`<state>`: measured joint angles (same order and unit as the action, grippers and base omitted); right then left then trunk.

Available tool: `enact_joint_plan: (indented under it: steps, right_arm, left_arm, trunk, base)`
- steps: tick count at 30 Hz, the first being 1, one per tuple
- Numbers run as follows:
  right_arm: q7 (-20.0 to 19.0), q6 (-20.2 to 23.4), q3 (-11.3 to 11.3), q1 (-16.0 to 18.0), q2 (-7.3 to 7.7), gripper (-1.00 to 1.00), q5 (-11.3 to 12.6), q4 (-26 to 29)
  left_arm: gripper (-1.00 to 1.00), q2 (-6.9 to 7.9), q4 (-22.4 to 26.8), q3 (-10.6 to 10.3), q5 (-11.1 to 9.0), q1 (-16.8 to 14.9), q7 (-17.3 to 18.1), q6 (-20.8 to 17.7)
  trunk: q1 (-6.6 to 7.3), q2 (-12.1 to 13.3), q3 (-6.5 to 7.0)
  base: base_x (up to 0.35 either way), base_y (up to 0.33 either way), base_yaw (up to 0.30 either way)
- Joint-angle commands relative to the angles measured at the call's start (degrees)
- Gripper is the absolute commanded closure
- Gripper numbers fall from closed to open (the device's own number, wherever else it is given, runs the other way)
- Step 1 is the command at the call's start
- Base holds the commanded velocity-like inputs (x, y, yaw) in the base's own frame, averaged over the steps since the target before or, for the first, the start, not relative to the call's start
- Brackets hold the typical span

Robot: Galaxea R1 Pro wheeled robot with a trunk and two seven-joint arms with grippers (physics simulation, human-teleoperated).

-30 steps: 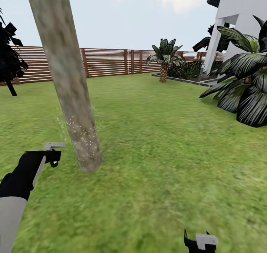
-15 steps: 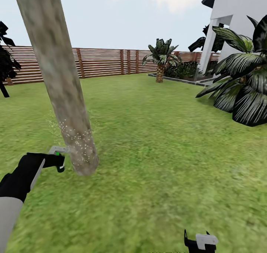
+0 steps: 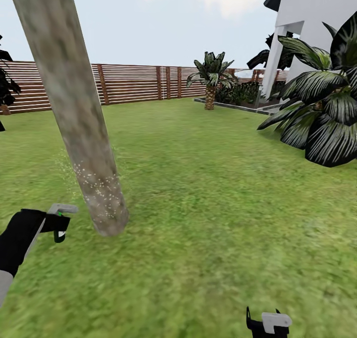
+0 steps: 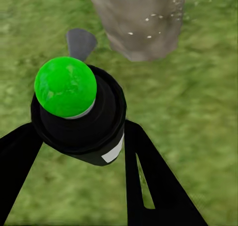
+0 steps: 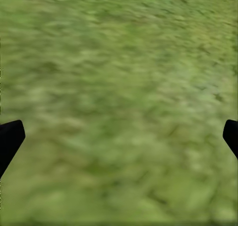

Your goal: In the garden, pick up the pesticide atomizer on the floor and spray pesticide onto both trees until each tree trunk is fully covered.

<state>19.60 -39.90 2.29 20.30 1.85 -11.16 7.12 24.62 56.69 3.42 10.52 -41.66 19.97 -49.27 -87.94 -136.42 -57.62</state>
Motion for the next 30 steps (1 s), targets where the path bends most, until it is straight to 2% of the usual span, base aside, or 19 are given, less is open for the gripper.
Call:
enact_joint_plan:
  steps: [1,3,6,10,12,14,15,16,17,19,21,22,24,26,27,29,30]
  right_arm:
    - [0.0,0.0,0.0,0.0,0.0,-1.0,0.0,0.0]
    - [0.0,0.0,0.0,0.0,0.0,-1.0,0.0,0.0]
    - [0.0,0.0,0.0,0.0,0.0,-1.0,0.0,0.0]
    - [0.0,0.0,0.1,0.0,-0.05,-1.0,0.0,0.2]
    - [0.0,0.0,0.1,0.0,-0.04,-1.0,0.0,0.5]
    - [0.0,0.0,0.0,0.0,-0.01,-1.0,-0.1,1.2]
    - [-0.1,0.1,0.0,0.0,0.01,-1.0,-0.3,3.3]
    - [-0.2,0.2,-0.1,0.0,0.05,-1.0,-1.5,6.6]
    - [-0.2,0.3,-0.1,0.0,0.07,-1.0,-3.5,8.9]
    - [-0.3,0.5,-0.1,0.0,0.0,-1.0,-10.3,11.9]
    - [-0.3,0.5,0.0,0.1,-0.13,-1.0,-17.1,12.7]
    - [-0.3,0.7,0.0,0.4,-0.27,-1.0,-19.3,12.9]
    - [-1.2,4.5,-0.1,1.4,-0.75,-1.0,-21.0,13.0]
    - [-8.9,11.4,-0.1,2.8,-1.19,-1.0,-21.5,13.2]
    - [-15.5,14.4,-0.1,4.0,-1.3,-1.0,-21.7,13.6]
    - [-25.3,17.1,-0.1,6.0,-1.38,-1.0,-21.8,14.3]
    - [-29.2,17.6,-0.1,6.8,-1.39,-1.0,-21.8,14.4]
  left_arm:
    - [1.0,0.07,0.0,0.0,-0.1,0.0,0.0,0.0]
    - [1.0,0.03,0.0,-0.1,-0.2,0.4,0.0,0.0]
    - [1.0,-0.16,0.0,-0.2,-0.3,4.1,0.2,0.8]
    - [1.0,-0.3,-0.1,-0.3,-0.6,7.4,0.3,1.8]
    - [1.0,-0.4,-1.1,-0.2,-0.8,8.1,0.4,6.0]
    - [1.0,-0.49,-5.3,-0.3,-0.9,8.4,0.6,11.9]
    - [1.0,-0.55,-8.6,-0.4,-0.9,8.4,0.7,16.3]
    - [1.0,-0.63,-11.6,-0.5,-0.8,8.4,0.9,21.2]
    - [1.0,-0.67,-13.6,-0.6,-0.7,8.4,1.6,24.5]
    - [1.0,-0.7,-16.2,-1.6,-0.5,8.4,4.8,29.8]
    - [1.0,-0.71,-17.1,-3.5,-0.3,8.4,8.9,33.1]
    - [1.0,-0.71,-17.3,-4.6,-0.3,8.4,10.2,34.2]
    - [1.0,-0.71,-17.4,-7.3,-0.3,8.4,11.7,35.0]
    - [1.0,-0.75,-17.4,-11.8,-0.2,8.3,12.7,35.3]
    - [1.0,-0.88,-17.3,-15.2,-0.3,8.2,13.1,35.3]
    - [1.0,-1.76,-16.8,-20.4,-0.4,7.8,13.4,35.4]
    - [1.0,-2.41,-16.8,-22.3,-0.3,7.7,13.5,35.4]
  trunk:
    - [0.0,0.0,0.0]
    - [0.0,0.0,0.0]
    - [0.0,0.0,0.0]
    - [0.0,0.0,0.0]
    - [0.0,0.0,0.0]
    - [0.0,0.0,0.0]
    - [0.0,0.0,0.0]
    - [0.0,0.0,0.0]
    - [0.0,0.0,0.0]
    - [0.0,0.0,0.0]
    - [0.0,0.0,0.0]
    - [0.0,0.0,0.0]
    - [0.0,0.0,0.0]
    - [0.0,0.0,0.0]
    - [0.0,0.0,0.0]
    - [0.0,0.0,0.0]
    - [0.0,0.0,0.0]
  base:
    - [0.02,0.034,0.0]
    - [-0.01,0.013,0.0]
    - [-0.093,0.002,0.0]
    - [-0.055,0.0,0.0]
    - [-0.007,0.0,0.0]
    - [-0.002,0.0,0.0]
    - [0.0,0.0,0.0]
    - [0.0,0.0,0.0]
    - [0.0,0.0,0.0]
    - [0.0,0.0,0.0]
    - [0.0,0.0,0.0]
    - [0.0,0.0,0.0]
    - [0.0,0.0,0.0]
    - [0.0,0.0,0.0]
    - [0.0,0.0,0.0]
    - [0.0,0.0,0.0]
    - [0.0,0.0,0.0]
